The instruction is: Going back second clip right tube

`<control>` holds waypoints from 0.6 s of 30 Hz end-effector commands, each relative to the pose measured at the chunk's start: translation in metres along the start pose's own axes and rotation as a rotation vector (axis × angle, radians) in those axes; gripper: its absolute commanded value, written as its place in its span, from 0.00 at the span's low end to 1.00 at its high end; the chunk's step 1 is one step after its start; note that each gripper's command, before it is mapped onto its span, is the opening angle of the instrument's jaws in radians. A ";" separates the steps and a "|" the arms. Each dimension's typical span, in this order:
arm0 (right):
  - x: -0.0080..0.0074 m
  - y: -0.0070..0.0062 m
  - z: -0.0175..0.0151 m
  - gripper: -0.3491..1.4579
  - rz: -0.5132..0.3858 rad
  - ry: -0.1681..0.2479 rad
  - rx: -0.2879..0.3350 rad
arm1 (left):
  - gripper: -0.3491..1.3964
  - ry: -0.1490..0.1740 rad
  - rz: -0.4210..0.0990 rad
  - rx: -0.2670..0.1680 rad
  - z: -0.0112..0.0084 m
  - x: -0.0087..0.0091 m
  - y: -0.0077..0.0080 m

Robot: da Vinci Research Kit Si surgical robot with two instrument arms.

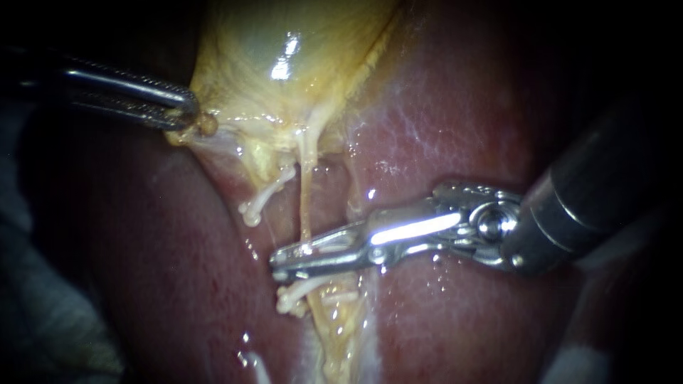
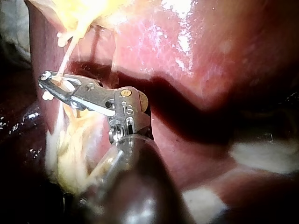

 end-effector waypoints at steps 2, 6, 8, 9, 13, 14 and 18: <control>0.0001 0.0002 0.0002 0.14 -0.047 0.025 -0.033 | 0.00 0.000 0.000 0.000 0.0000 0.0000 0.0000; 0.0001 0.0011 0.0008 0.40 -0.115 0.040 -0.068 | 0.00 0.000 0.000 0.000 0.0000 0.0000 0.0000; -0.0002 0.0017 0.0008 0.41 -0.146 0.032 -0.081 | 0.00 0.000 0.000 0.000 0.0000 0.0000 0.0000; -0.0004 0.0020 0.0008 0.42 -0.154 0.029 -0.100 | 0.00 0.000 0.000 0.000 0.0000 0.0000 0.0000; -0.0012 0.0031 0.0005 0.44 -0.185 0.012 -0.225 | 0.00 0.000 0.000 0.000 0.0000 0.0000 -0.0001; -0.0014 0.0032 0.0004 0.44 -0.200 0.003 -0.247 | 0.00 0.000 0.000 0.000 0.0000 0.0000 -0.0001; -0.0015 0.0032 -0.0005 0.46 -0.226 -0.017 -0.300 | 0.00 0.000 0.000 -0.001 -0.0001 -0.0001 -0.0001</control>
